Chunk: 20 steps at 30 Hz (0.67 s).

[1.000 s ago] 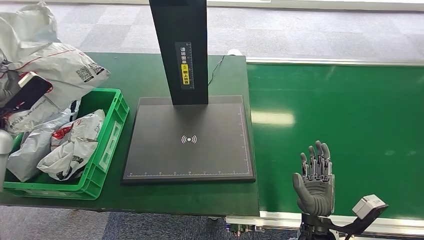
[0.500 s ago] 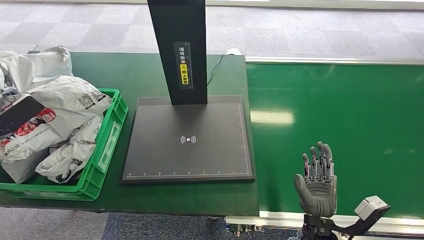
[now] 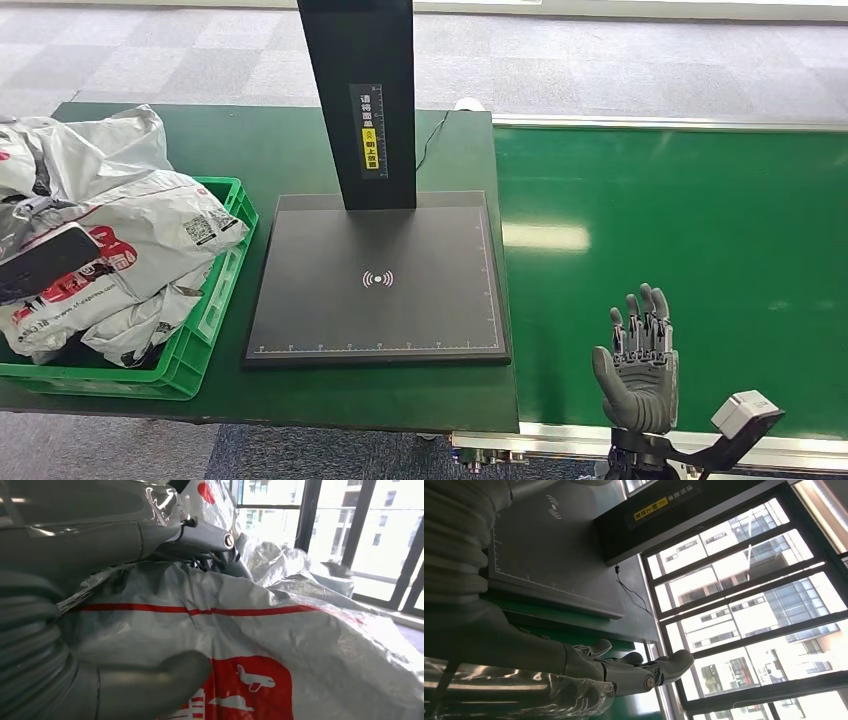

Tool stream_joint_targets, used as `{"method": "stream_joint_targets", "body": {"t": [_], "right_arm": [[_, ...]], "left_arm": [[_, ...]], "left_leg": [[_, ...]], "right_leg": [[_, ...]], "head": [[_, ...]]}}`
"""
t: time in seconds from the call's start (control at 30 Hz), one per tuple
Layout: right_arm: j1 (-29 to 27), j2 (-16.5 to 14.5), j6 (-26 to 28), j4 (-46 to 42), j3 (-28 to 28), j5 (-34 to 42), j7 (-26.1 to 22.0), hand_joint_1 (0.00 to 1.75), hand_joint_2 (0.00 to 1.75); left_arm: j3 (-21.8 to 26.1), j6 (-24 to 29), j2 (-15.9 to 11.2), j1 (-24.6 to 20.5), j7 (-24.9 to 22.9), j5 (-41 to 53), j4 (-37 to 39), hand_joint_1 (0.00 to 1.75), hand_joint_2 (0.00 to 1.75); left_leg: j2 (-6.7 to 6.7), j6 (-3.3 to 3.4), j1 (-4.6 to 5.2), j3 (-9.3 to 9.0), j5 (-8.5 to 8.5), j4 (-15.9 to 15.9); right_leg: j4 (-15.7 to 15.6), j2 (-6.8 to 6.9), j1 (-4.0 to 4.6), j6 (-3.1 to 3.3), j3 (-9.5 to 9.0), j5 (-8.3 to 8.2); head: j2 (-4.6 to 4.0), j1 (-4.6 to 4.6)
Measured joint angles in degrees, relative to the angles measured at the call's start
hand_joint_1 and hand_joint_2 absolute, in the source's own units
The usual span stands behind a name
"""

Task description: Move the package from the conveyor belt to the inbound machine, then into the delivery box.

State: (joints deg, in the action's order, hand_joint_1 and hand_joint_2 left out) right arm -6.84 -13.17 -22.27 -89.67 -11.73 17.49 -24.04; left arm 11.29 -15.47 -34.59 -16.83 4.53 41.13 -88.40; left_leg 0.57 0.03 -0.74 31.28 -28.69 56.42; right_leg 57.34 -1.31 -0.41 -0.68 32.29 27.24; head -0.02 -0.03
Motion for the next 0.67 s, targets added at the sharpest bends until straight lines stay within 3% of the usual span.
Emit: {"method": "stream_joint_targets", "body": {"t": [0.5, 0.67], "right_arm": [[0.4, -0.5, 1.2, 0.4, -0.4, 0.1, 0.5, 0.0, 1.75], [0.1, -0.5, 1.4, 0.4, -0.6, 0.4, 0.4, 0.0, 1.75]], "left_arm": [[0.5, 16.7, 8.8, 0.1, 4.6, -9.6, -10.0, 0.0, 1.75], [1.7, 22.4, 11.4, 1.9, 7.8, -14.5, -13.8, 0.0, 1.75]], "left_leg": [[0.0, 0.0, 0.01, 0.0, 0.0, 0.0], [-0.01, 0.0, 0.01, 0.0, 0.0, 0.0]], "right_leg": [[0.0, 0.01, 0.0, 0.0, 0.0, 0.0], [0.0, 0.0, -0.01, 0.0, 0.0, 0.0]], "head": [[0.0, 0.0], [0.0, -0.01]]}}
